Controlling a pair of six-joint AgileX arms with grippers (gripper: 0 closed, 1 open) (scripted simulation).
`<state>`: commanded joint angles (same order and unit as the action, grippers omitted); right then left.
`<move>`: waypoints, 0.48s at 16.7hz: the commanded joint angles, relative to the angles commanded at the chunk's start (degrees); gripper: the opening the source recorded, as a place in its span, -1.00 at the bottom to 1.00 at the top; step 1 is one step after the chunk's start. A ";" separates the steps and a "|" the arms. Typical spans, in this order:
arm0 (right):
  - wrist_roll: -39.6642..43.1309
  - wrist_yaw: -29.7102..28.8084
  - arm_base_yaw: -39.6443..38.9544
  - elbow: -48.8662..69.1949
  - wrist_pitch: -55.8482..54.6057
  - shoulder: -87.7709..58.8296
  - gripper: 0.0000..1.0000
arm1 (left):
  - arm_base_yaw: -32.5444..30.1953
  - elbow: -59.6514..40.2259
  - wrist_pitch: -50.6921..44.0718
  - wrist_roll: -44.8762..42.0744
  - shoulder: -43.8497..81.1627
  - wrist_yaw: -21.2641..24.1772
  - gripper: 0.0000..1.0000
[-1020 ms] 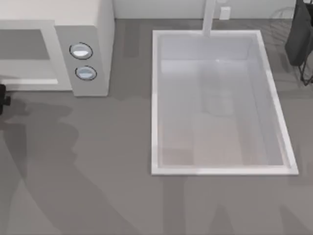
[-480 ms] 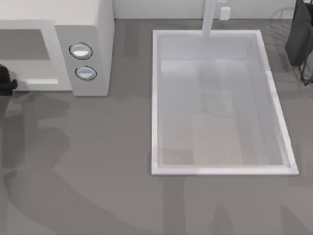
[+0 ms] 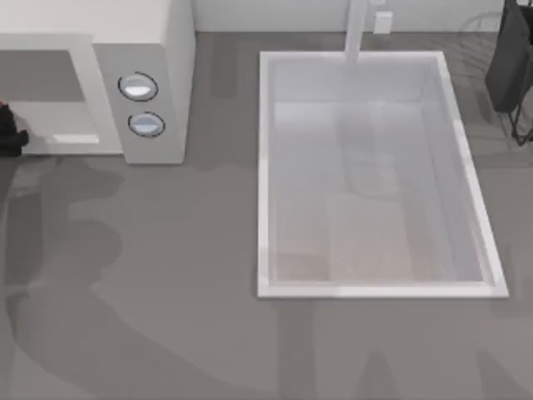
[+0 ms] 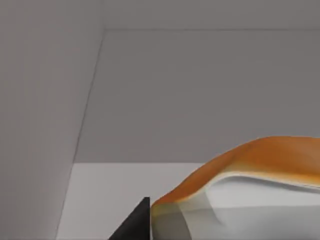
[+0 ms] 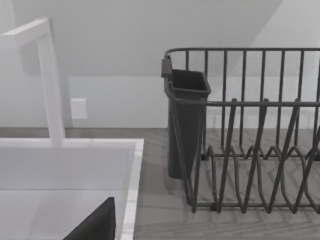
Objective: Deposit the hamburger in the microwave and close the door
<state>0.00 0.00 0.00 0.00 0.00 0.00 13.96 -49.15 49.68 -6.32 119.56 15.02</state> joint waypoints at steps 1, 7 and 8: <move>0.00 0.00 0.00 0.00 0.00 0.00 1.00 | -0.06 -0.70 -0.29 0.03 0.62 -0.08 -1.00; 0.00 0.00 0.00 0.00 0.00 0.00 1.00 | -1.90 -17.40 -6.74 0.72 11.11 -1.41 -1.00; 0.00 0.00 0.00 0.00 0.00 0.00 1.00 | -2.34 -21.80 -8.37 0.92 13.35 -1.74 -1.00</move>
<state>0.00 0.00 0.00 0.00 0.00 0.00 11.63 -70.95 41.31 -5.40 132.91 13.28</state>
